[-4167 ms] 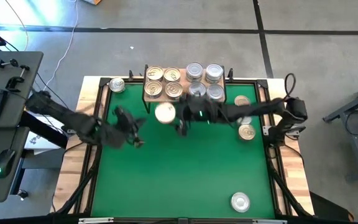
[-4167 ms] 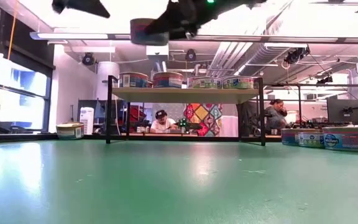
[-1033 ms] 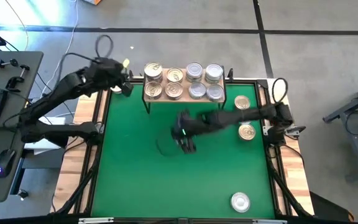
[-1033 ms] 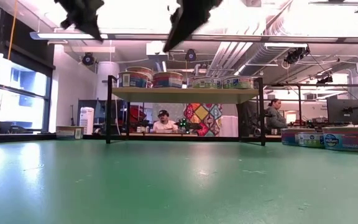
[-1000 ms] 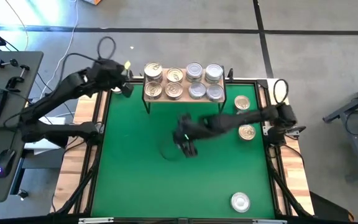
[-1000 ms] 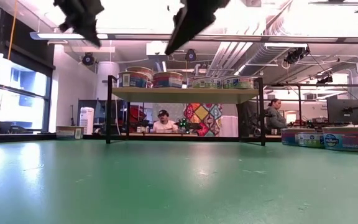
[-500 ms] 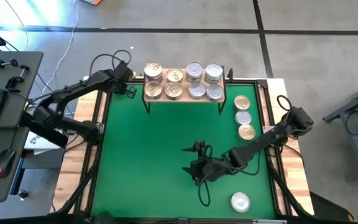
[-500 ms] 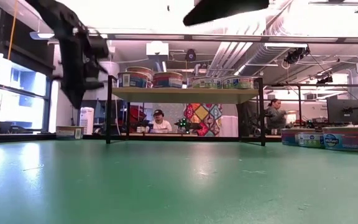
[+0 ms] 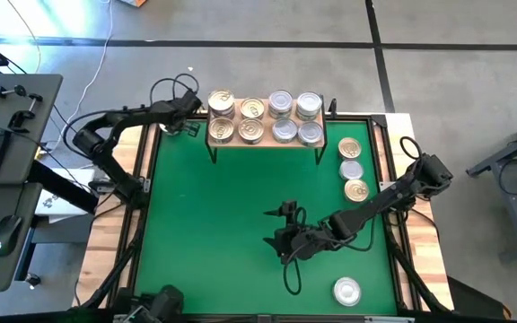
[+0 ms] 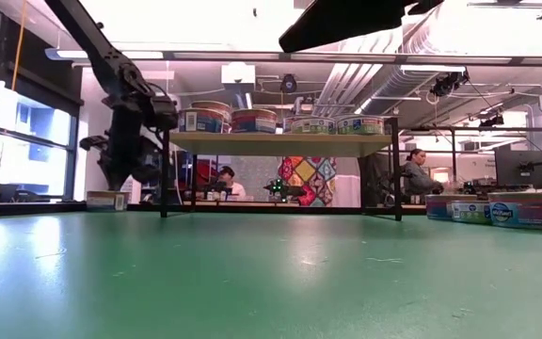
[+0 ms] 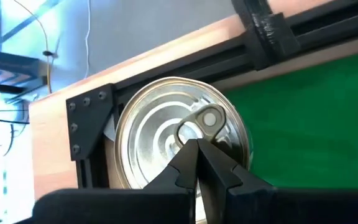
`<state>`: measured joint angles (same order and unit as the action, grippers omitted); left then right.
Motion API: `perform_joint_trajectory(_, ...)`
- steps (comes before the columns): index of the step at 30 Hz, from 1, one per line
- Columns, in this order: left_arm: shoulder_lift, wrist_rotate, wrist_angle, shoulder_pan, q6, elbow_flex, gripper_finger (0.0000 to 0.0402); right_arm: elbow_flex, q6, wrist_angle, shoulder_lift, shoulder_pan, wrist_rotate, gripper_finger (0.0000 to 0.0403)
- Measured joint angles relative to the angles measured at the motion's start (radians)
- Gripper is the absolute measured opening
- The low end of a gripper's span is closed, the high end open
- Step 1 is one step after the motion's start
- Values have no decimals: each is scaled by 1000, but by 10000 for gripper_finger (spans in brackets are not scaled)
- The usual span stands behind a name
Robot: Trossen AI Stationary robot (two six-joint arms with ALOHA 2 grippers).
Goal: Stack canned seafood by type on shelf
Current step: Stack the blue tuna can on top of the other blue tuna can on the shelf
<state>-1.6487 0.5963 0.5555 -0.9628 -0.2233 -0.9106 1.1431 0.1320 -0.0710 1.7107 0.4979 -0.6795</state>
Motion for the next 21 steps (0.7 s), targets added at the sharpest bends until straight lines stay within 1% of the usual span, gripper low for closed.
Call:
perform_joint_trajectory(2,-7,-1,10,8,-2,-4,0,0,-1,-1,0,0,0,369)
perform_joint_trajectory(5,-3,-35,57,15,-11,-7,0,0,-1,-4,0,0,0,369)
perform_joint_trajectory(10,0,-110,239,39,-58,-9,0,0,-1,-6,0,0,1,369)
perform_joint_trajectory(12,0,-116,309,59,-78,-9,0,0,-1,-6,0,0,1,369)
perform_joint_trajectory(16,-2,-126,420,119,-125,-7,0,0,-1,-7,0,0,1,369)
perform_joint_trajectory(21,-5,-151,554,234,-199,-2,0,0,-22,-7,0,0,1,369)
